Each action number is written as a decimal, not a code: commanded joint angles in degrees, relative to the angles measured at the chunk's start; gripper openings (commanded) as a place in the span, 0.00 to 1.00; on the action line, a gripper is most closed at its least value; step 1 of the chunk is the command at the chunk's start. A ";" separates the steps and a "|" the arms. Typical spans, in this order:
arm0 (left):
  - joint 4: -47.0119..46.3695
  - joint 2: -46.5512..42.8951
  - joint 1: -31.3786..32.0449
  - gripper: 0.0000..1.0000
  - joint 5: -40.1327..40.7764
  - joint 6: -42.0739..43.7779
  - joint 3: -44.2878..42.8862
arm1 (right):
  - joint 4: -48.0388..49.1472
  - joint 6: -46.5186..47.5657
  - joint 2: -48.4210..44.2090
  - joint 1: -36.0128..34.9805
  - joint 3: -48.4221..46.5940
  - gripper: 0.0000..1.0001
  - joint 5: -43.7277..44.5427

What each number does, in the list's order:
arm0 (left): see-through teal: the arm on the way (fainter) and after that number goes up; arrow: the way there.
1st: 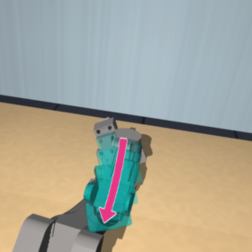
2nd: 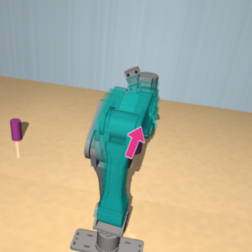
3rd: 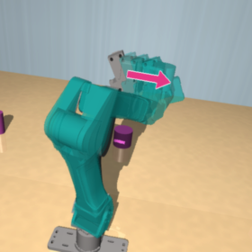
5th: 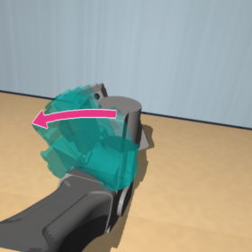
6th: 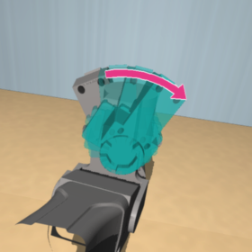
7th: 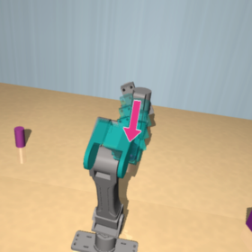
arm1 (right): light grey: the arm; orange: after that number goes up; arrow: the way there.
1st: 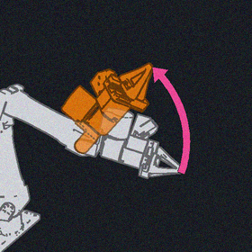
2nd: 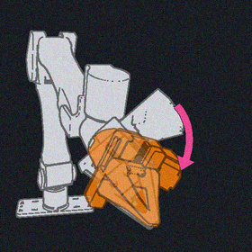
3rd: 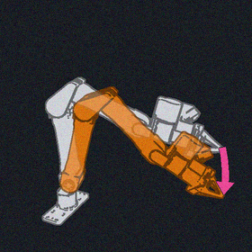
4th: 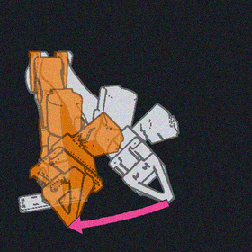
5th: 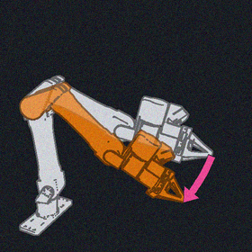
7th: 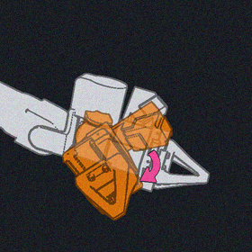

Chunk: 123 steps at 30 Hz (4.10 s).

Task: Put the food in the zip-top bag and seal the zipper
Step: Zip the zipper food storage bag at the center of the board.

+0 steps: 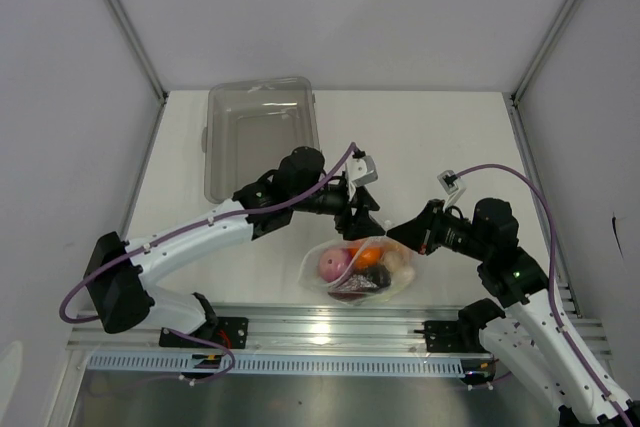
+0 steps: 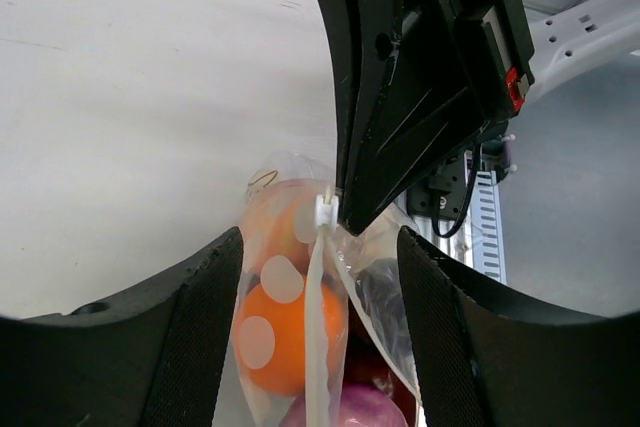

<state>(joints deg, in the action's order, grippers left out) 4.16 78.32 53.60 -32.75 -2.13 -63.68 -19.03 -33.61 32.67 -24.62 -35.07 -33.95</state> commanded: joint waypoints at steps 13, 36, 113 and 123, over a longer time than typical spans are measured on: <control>-0.56 3.76 -1.22 0.64 -7.94 -1.30 -3.03 | 1.36 1.35 0.12 0.19 -2.72 0.00 -2.08; 1.20 4.82 -1.40 0.32 -12.07 -0.86 -5.40 | 1.71 1.26 -0.06 0.19 -2.20 0.00 -2.08; 7.53 3.06 -4.39 0.01 -15.49 -9.20 -0.22 | 5.49 -3.22 -7.09 -0.69 3.60 0.00 11.98; 8.05 3.41 -4.03 0.01 -16.38 -8.51 -2.94 | 1.57 5.01 -2.00 -0.51 -1.66 0.12 -0.14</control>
<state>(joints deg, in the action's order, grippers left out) 10.81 83.02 49.47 -46.96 -10.50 -64.42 -15.27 -34.68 29.08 -25.39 -31.99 -31.16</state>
